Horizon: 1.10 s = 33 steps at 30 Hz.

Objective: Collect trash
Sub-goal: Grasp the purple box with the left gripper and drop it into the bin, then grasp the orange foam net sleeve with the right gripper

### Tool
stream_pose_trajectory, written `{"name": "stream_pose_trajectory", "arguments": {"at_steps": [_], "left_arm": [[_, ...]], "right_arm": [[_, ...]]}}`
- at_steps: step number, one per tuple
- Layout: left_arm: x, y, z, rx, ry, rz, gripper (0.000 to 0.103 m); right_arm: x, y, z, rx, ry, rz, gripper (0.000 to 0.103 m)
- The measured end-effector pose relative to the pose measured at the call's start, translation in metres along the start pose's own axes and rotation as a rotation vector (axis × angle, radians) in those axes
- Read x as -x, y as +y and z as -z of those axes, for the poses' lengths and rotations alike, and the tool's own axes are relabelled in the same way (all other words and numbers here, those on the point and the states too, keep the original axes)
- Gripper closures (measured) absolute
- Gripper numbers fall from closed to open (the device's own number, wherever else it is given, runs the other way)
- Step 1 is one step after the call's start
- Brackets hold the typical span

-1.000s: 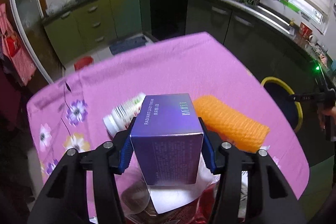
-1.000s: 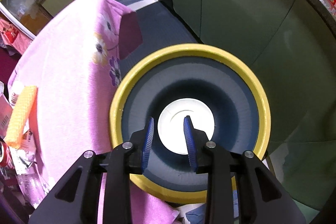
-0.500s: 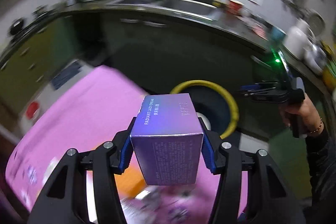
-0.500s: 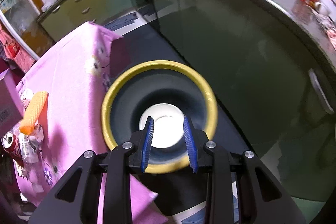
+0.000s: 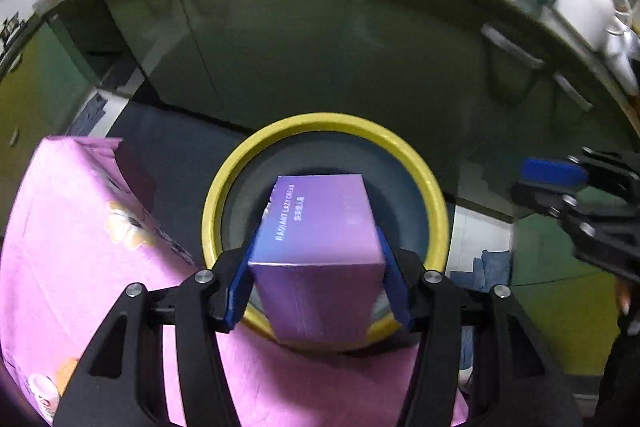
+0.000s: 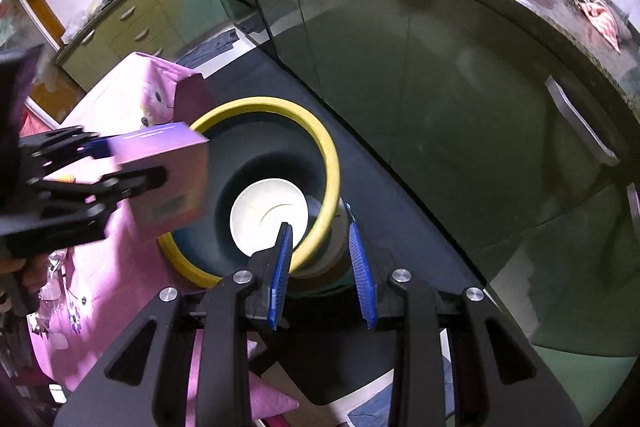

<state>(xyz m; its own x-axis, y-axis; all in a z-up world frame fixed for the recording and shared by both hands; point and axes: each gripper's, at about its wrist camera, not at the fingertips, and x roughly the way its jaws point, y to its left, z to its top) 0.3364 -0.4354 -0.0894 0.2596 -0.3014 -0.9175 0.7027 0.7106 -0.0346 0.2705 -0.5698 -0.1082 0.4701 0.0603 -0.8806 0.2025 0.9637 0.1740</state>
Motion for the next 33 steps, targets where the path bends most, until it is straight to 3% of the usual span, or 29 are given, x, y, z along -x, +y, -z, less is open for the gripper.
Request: {"name": "stream_pose_trajectory", "arguments": {"at_steps": [1, 7, 12, 15, 18, 21, 26, 31, 33], "left_arm": [[-0.003, 0.002, -0.001, 0.011, 0.005, -0.007, 0.038], [0.04, 0.018, 0.0, 0.064, -0.06, 0.034, 0.037], [0.131, 0.048, 0.028, 0.144, -0.238, 0.058, 0.029], [0.185, 0.07, 0.065, 0.197, -0.341, 0.046, 0.026], [0.231, 0.095, 0.11, 0.282, -0.425, 0.023, 0.019], [0.264, 0.114, 0.16, 0.341, -0.474, -0.055, 0.019], [0.302, 0.135, 0.238, 0.456, -0.544, -0.197, 0.014], [0.316, 0.147, 0.297, 0.56, -0.575, -0.245, 0.014], [0.318, 0.15, 0.318, 0.605, -0.58, -0.247, 0.014]], "right_arm": [[0.0, -0.001, 0.0, 0.0, 0.002, 0.0, 0.073], [-0.008, 0.01, -0.001, 0.012, 0.012, -0.012, 0.073], [-0.004, 0.033, 0.001, 0.058, 0.008, -0.048, 0.069], [-0.005, 0.063, -0.001, 0.115, 0.013, -0.09, 0.066], [-0.007, 0.111, -0.002, 0.211, 0.028, -0.168, 0.057], [-0.015, 0.172, -0.004, 0.326, 0.063, -0.264, 0.05], [-0.036, 0.277, -0.012, 0.481, 0.153, -0.451, 0.042], [-0.065, 0.346, -0.032, 0.525, 0.25, -0.506, 0.026], [-0.077, 0.362, -0.038, 0.533, 0.295, -0.497, 0.026]]}}
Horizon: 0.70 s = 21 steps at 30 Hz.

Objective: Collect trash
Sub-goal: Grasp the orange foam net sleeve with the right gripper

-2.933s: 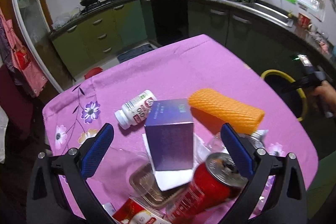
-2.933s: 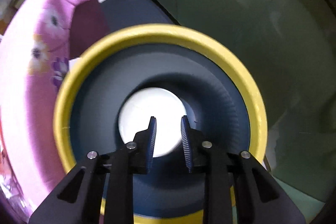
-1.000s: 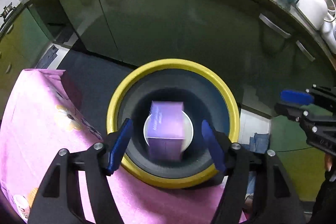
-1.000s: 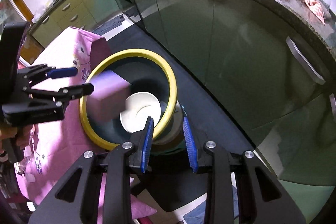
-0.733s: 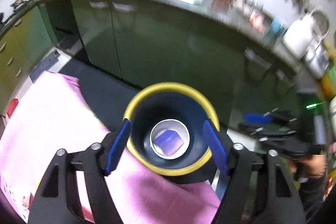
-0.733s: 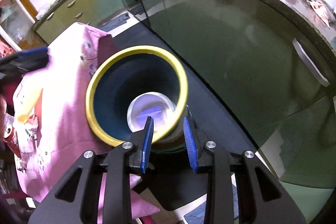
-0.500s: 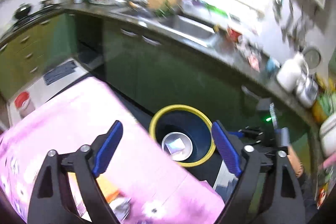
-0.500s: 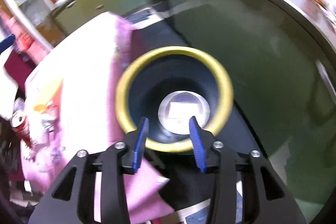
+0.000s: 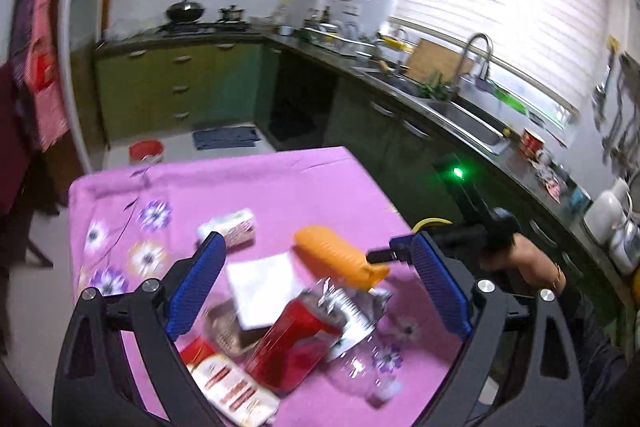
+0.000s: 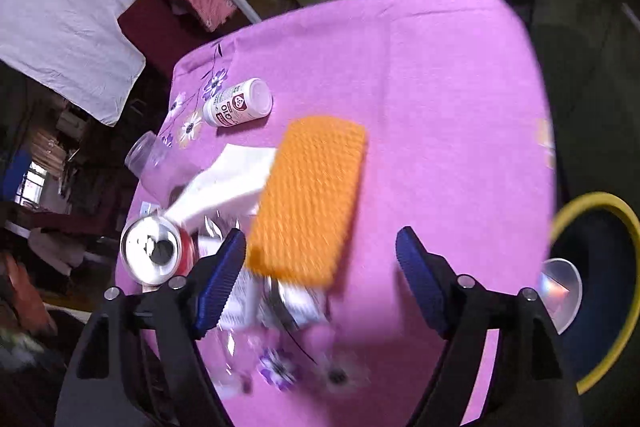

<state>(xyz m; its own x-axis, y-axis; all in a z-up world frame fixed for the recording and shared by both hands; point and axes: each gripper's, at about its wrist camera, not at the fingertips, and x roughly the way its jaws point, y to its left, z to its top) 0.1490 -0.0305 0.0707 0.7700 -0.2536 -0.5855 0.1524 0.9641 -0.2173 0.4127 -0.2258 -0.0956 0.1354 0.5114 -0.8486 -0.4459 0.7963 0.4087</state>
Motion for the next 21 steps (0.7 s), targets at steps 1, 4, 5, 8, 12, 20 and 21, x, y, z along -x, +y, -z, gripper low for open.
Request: {"name": "stream_pose_trajectory", "arguments": {"at_steps": [1, 4, 5, 8, 12, 20, 21], "left_arm": [[0.003, 0.007, 0.006, 0.02, 0.001, -0.003, 0.014], [0.009, 0.021, 0.021, 0.06, 0.013, -0.009, 0.013], [0.01, 0.022, 0.027, 0.063, 0.017, -0.012, 0.013], [0.012, 0.028, 0.04, 0.065, 0.04, -0.017, 0.013], [0.004, 0.031, 0.051, 0.071, 0.074, -0.002, 0.012], [-0.002, 0.028, 0.058, 0.053, 0.091, 0.016, 0.012], [-0.002, 0.027, 0.059, 0.049, 0.094, 0.017, 0.012]], "right_arm": [[-0.008, 0.001, -0.005, 0.0, 0.025, 0.006, 0.026], [-0.028, 0.005, -0.018, 0.01, 0.085, 0.042, 0.026], [-0.029, 0.007, -0.018, 0.013, 0.09, 0.048, 0.026], [-0.04, 0.015, -0.025, 0.029, 0.111, 0.065, 0.029], [-0.046, 0.017, -0.019, 0.026, 0.118, 0.065, 0.048], [0.007, 0.011, -0.004, 0.01, -0.005, 0.056, 0.085], [0.021, 0.005, 0.0, 0.009, -0.031, 0.065, 0.085]]}}
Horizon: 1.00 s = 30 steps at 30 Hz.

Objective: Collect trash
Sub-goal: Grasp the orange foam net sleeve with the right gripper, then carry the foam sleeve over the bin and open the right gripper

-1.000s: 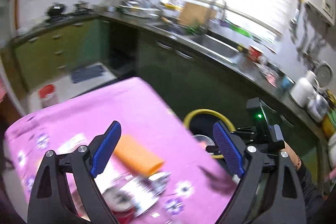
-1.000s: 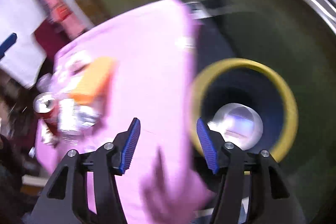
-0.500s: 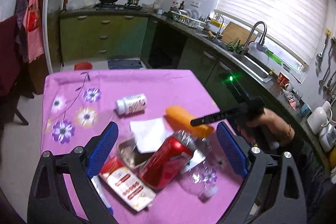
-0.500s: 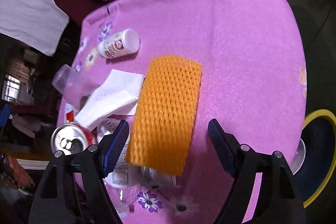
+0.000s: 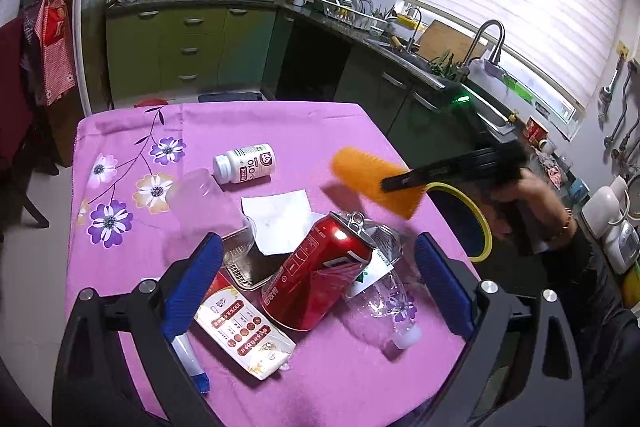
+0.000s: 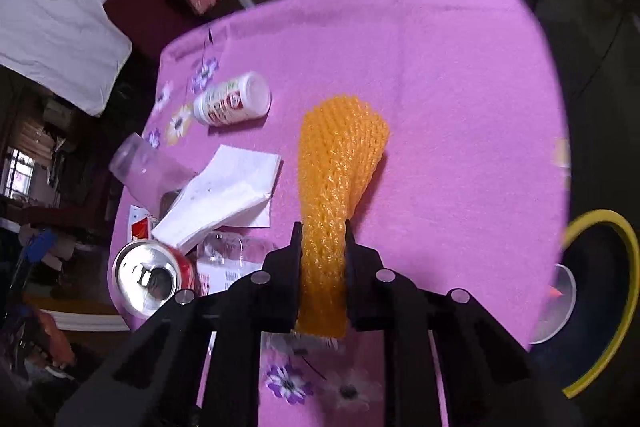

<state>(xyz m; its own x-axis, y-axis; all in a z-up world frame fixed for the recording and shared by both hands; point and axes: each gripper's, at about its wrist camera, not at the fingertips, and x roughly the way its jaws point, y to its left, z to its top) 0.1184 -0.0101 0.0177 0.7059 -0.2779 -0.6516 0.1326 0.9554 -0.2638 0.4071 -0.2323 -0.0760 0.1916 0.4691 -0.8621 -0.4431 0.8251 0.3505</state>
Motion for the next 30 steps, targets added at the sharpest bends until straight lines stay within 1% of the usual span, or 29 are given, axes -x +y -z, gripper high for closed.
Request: {"name": "stream_pose_trajectory", "arguments": {"at_steps": [2, 3, 6, 7, 8, 10, 13, 15, 18, 20, 22, 24, 25, 27, 30], "left_arm": [[-0.002, -0.002, 0.001, -0.011, 0.005, 0.008, 0.011], [-0.003, -0.004, 0.002, -0.019, 0.008, 0.015, 0.011], [-0.008, -0.008, 0.005, -0.048, 0.024, 0.032, 0.01], [-0.01, -0.01, 0.007, -0.062, 0.033, 0.038, 0.008], [-0.012, -0.011, 0.008, -0.072, 0.038, 0.043, 0.007], [-0.015, -0.014, 0.011, -0.095, 0.046, 0.055, 0.007], [-0.019, -0.018, 0.016, -0.132, 0.061, 0.083, 0.007], [-0.021, -0.02, 0.019, -0.156, 0.07, 0.096, 0.007], [-0.023, -0.023, 0.022, -0.197, 0.077, 0.107, 0.007], [-0.025, -0.026, 0.024, -0.236, 0.084, 0.12, 0.007], [-0.027, -0.029, 0.025, -0.289, 0.091, 0.123, 0.007], [-0.03, -0.032, 0.025, -0.336, 0.096, 0.11, 0.007], [-0.033, -0.033, 0.025, -0.369, 0.098, 0.099, 0.007], [-0.037, -0.033, 0.025, -0.404, 0.102, 0.092, 0.007], [-0.045, -0.03, 0.022, -0.424, 0.124, 0.115, 0.007]], "right_arm": [[0.024, -0.017, 0.008, -0.024, -0.044, 0.027, 0.085], [0.039, -0.032, 0.017, -0.05, -0.072, 0.057, 0.085], [0.065, -0.079, 0.04, -0.145, -0.104, 0.13, 0.085], [0.07, -0.095, 0.047, -0.178, -0.108, 0.163, 0.085], [0.075, -0.117, 0.059, -0.223, -0.112, 0.218, 0.085], [0.077, -0.147, 0.073, -0.275, -0.101, 0.284, 0.085], [0.07, -0.185, 0.088, -0.349, -0.078, 0.33, 0.083], [0.066, -0.206, 0.092, -0.387, -0.075, 0.334, 0.081], [0.057, -0.233, 0.094, -0.431, -0.064, 0.36, 0.072], [0.05, -0.242, 0.094, -0.444, -0.053, 0.361, 0.059], [0.043, -0.25, 0.095, -0.457, -0.034, 0.372, 0.053], [0.042, -0.252, 0.097, -0.461, -0.033, 0.391, 0.053], [0.043, -0.25, 0.097, -0.462, -0.035, 0.39, 0.053], [0.047, -0.251, 0.099, -0.467, -0.046, 0.377, 0.052], [0.052, -0.243, 0.102, -0.463, -0.061, 0.373, 0.051]]}}
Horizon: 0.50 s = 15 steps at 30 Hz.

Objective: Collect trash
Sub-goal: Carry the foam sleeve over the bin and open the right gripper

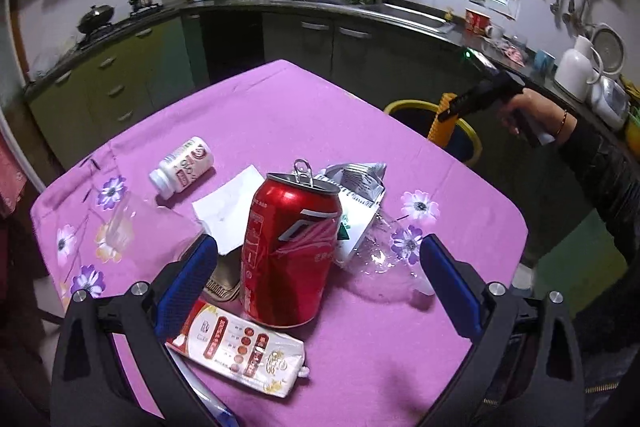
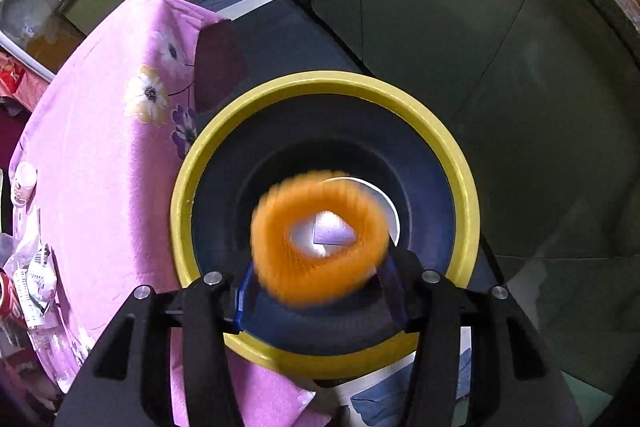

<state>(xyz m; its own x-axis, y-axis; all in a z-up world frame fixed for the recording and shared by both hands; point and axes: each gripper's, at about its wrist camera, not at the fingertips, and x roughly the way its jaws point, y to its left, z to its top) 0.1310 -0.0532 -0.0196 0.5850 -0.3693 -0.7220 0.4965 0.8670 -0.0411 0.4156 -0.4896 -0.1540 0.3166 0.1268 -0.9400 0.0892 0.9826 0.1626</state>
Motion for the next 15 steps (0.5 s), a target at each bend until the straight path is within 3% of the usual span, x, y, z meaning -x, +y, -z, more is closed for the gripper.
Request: {"name": "stream_pose_trajectory", "arguments": {"at_steps": [9, 11, 15], "left_arm": [[-0.021, 0.017, -0.008, -0.015, 0.057, 0.113, 0.007], [-0.023, 0.016, -0.01, -0.024, 0.061, 0.123, 0.007], [-0.028, 0.013, -0.012, -0.051, 0.066, 0.125, 0.007]], "right_arm": [[0.02, 0.014, 0.012, 0.022, -0.037, -0.02, 0.041], [0.019, 0.011, 0.013, 0.015, -0.044, -0.014, 0.034], [0.024, 0.008, 0.013, 0.014, -0.054, -0.025, 0.033]]}}
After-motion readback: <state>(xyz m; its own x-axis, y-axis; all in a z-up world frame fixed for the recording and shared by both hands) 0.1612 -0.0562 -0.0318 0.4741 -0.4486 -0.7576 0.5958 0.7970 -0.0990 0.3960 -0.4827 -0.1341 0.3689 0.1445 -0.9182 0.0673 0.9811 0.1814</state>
